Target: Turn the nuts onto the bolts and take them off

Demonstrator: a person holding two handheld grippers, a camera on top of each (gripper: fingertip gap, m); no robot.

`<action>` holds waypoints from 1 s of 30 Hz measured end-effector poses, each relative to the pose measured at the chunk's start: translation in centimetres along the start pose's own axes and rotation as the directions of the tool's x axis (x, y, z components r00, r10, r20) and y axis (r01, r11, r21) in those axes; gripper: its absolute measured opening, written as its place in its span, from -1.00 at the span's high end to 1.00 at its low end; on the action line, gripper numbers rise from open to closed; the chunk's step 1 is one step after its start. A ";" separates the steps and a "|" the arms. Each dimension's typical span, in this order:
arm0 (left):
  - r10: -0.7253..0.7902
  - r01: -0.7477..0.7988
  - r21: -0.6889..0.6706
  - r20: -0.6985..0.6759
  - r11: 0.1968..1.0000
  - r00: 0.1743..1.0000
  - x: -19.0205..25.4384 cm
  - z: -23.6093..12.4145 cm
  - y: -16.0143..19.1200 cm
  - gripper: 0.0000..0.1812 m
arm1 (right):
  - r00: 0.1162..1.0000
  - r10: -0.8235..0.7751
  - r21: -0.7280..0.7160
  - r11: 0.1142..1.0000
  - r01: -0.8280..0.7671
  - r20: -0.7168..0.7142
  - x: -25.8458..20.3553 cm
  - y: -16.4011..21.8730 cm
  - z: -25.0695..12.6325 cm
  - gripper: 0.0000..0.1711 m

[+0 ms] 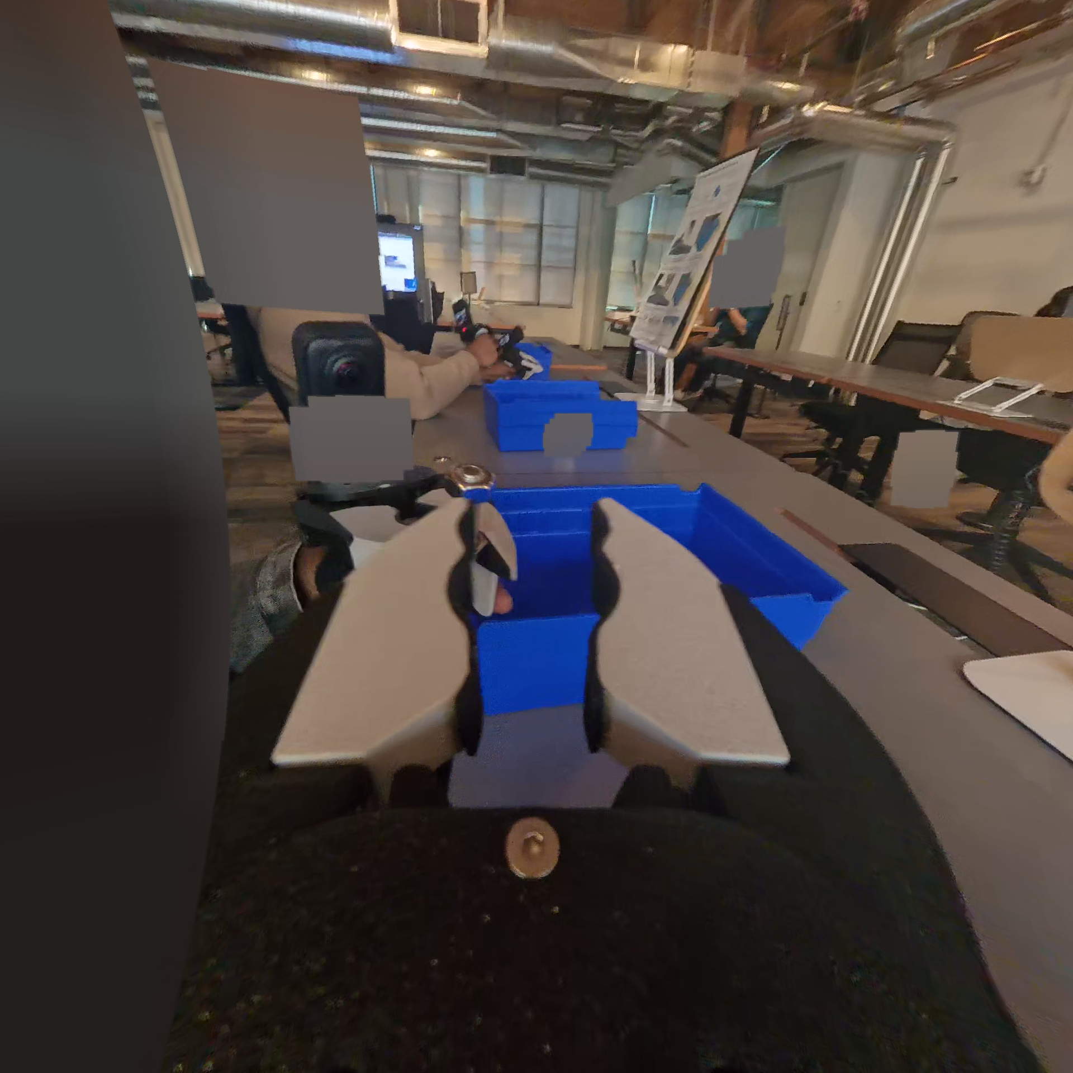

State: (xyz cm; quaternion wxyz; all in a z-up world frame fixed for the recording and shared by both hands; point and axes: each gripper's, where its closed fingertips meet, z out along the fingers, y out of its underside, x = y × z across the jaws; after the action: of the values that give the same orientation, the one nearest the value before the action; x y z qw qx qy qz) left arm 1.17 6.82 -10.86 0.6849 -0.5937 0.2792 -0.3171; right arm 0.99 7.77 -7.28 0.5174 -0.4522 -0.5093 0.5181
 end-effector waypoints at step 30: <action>0.020 -0.020 -0.002 -0.012 1.000 1.000 0.5 0.6 0.0 0.81 | 1.000 -0.007 -0.027 1.000 0.007 0.026 -0.9 -0.1 1.3 0.38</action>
State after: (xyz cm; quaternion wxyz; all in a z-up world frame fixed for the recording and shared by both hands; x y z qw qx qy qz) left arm 1.94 6.83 -10.76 0.6856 -0.5897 0.2896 -0.3136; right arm -0.24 6.83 -7.16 0.5064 -0.4508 -0.5245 0.5151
